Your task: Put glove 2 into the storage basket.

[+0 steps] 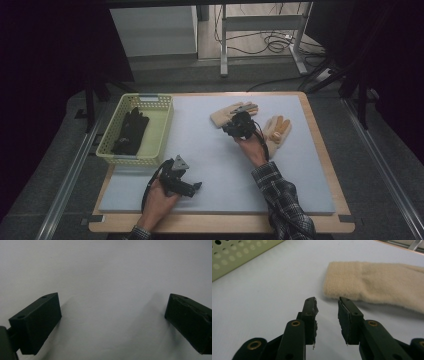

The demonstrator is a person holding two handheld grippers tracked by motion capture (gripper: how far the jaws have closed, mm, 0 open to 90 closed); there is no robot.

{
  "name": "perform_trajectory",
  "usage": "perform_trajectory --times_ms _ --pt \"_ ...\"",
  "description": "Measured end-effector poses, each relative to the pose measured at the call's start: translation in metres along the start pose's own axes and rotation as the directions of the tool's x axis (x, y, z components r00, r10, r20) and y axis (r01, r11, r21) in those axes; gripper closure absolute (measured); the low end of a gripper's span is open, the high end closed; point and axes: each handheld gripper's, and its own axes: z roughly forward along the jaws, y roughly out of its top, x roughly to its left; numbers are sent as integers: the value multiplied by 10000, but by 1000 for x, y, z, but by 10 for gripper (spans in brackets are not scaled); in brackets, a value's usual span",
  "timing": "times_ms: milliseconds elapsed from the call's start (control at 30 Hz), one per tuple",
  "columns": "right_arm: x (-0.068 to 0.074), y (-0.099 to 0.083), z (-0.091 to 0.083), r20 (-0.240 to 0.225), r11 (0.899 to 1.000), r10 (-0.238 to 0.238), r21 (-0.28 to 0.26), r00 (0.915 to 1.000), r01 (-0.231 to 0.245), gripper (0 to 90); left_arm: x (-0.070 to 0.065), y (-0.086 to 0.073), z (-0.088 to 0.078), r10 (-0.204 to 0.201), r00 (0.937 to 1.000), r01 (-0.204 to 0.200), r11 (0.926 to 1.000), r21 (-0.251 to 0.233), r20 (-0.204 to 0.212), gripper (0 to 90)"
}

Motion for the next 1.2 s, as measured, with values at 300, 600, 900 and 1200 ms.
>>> perform_trajectory --times_ms 300,600,900,1200 --pt "-1 17 27 -98 9999 133 -69 9999 -134 608 0 0 0 -17 10000 17 10000 1 6 7" --pt "-5 19 58 528 9989 -14 471 9986 -11 580 0 0 0 -14 10000 14 10000 7 11 7" --pt "0 18 59 1429 9959 -598 754 9879 494 822 0 0 0 -19 10000 19 10000 11 18 7" --pt "-1 21 6 877 9947 -996 349 9912 969 820 0 0 0 -7 10000 7 10000 28 7 7"
